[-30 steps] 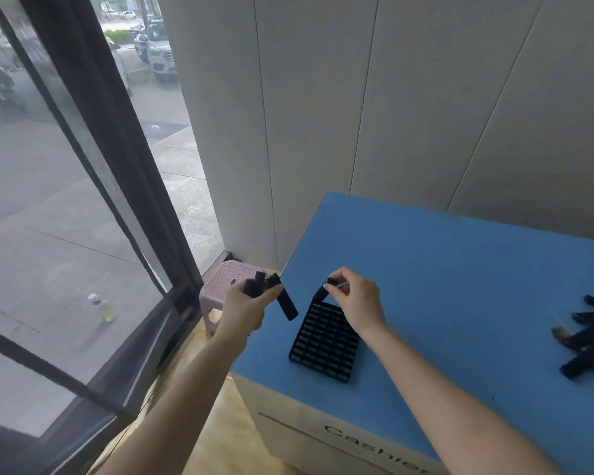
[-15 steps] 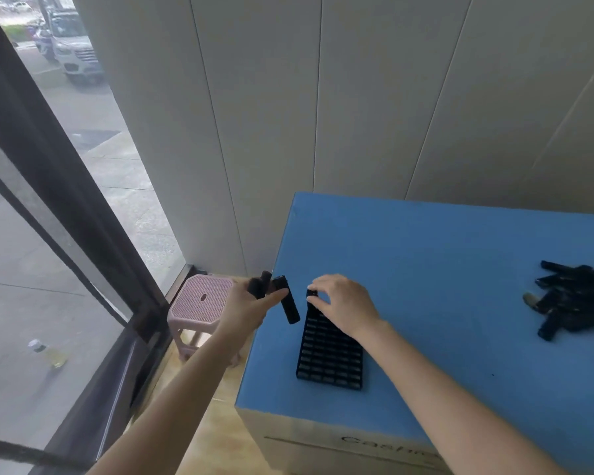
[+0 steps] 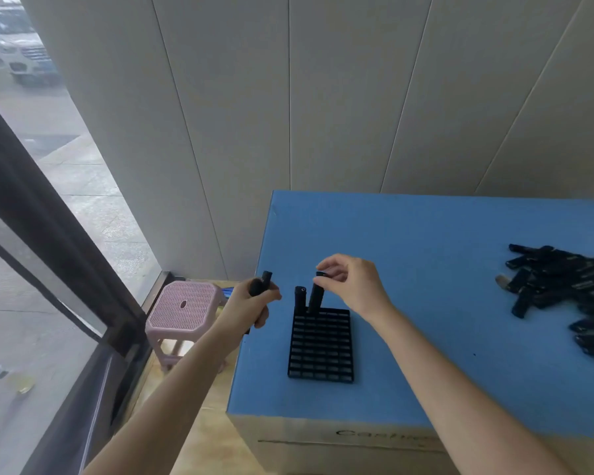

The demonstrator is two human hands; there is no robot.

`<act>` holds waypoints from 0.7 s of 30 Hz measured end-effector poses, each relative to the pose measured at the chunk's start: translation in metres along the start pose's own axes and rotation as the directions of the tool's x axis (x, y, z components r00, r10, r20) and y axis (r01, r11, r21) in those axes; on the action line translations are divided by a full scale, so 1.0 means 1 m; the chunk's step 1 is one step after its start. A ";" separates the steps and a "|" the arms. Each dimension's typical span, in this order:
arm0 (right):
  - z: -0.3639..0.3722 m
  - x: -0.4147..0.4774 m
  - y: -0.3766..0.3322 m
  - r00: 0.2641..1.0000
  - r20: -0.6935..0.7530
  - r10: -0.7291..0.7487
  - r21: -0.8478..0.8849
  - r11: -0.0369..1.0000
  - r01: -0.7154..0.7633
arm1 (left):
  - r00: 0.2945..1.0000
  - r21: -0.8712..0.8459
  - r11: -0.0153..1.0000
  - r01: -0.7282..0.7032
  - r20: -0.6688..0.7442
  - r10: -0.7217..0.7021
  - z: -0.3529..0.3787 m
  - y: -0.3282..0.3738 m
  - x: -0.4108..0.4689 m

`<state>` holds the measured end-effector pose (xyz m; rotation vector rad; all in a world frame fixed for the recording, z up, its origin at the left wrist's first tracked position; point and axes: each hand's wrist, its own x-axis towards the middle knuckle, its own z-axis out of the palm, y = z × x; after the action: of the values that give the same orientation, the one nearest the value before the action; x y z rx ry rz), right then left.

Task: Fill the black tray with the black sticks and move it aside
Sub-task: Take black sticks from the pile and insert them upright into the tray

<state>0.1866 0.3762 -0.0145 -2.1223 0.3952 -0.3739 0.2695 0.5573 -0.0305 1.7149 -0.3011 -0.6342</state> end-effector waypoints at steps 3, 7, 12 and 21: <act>0.005 0.001 0.008 1.000 -0.018 0.006 -0.081 0.997 -0.008 | 0.992 -0.140 0.982 0.127 0.008 -0.127 -0.003 -0.004 0.001; 0.019 -0.001 0.017 1.000 -0.014 -0.018 -0.145 0.989 0.016 | 0.969 -0.268 0.931 0.247 0.065 -0.238 -0.004 -0.009 -0.001; 0.022 0.001 0.017 0.996 0.070 -0.059 -0.175 0.982 0.070 | 0.960 -0.338 0.898 0.281 0.098 -0.263 -0.008 -0.011 -0.004; 0.023 -0.003 0.025 0.991 0.104 -0.086 -0.240 0.965 0.109 | 0.968 -0.278 0.935 0.222 0.179 -0.176 -0.010 -0.008 -0.017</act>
<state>0.1901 0.3807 -0.0482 -2.3973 0.2955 -0.2937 0.2602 0.5758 -0.0332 1.4205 -0.1291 -0.9152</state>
